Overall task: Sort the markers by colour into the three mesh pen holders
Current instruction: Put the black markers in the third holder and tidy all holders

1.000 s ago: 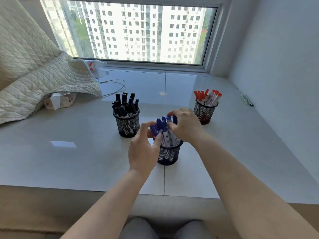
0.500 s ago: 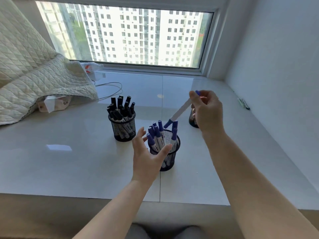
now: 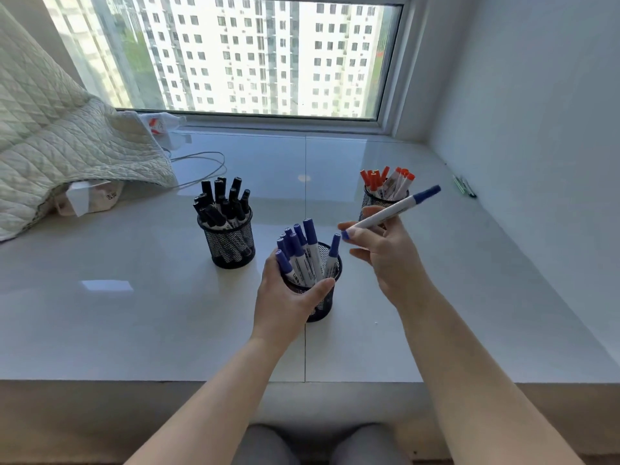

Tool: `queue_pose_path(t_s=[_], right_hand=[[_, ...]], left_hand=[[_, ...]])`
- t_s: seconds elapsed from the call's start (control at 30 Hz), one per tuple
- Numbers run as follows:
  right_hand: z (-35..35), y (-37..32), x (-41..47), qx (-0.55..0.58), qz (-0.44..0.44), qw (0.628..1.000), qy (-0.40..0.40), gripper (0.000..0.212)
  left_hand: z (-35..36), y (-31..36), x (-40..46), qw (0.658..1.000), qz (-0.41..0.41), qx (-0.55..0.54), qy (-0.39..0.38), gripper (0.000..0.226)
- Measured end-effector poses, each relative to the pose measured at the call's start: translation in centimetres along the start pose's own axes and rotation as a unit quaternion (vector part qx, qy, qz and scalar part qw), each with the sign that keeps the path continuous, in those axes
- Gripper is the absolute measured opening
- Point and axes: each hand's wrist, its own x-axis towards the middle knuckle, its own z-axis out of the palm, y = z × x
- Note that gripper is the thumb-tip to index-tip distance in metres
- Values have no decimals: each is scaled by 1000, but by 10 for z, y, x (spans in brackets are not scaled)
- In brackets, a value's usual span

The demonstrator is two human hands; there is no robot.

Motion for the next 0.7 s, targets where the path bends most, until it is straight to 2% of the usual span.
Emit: queue_pose_path(t_s=[0.1, 0.23, 0.3, 0.43, 0.5, 0.63, 0.7], right_hand=[[7, 8, -4, -121, -7, 993, -4, 9], [9, 21, -5, -253, -80, 964, 13, 11], [10, 25, -5, -289, -114, 950, 33, 3], [11, 28, -5, -331, -199, 920, 69, 34], [14, 29, -5, -359, -233, 902, 53, 40], [14, 37, -3, -427, -259, 866, 14, 24], [11, 41, 0, -416, -260, 871, 23, 21]], left_hand=[[-1, 1, -1, 1000, 2, 2, 5, 67], [0, 1, -1, 1000, 2, 9, 13, 63], [1, 2, -1, 1000, 4, 9, 13, 64], [1, 1, -3, 1000, 8, 7, 10, 70], [1, 0, -3, 1000, 9, 5, 13, 73], [1, -1, -1, 1000, 16, 7, 14, 80], [2, -3, 2, 1000, 16, 8, 9, 82]])
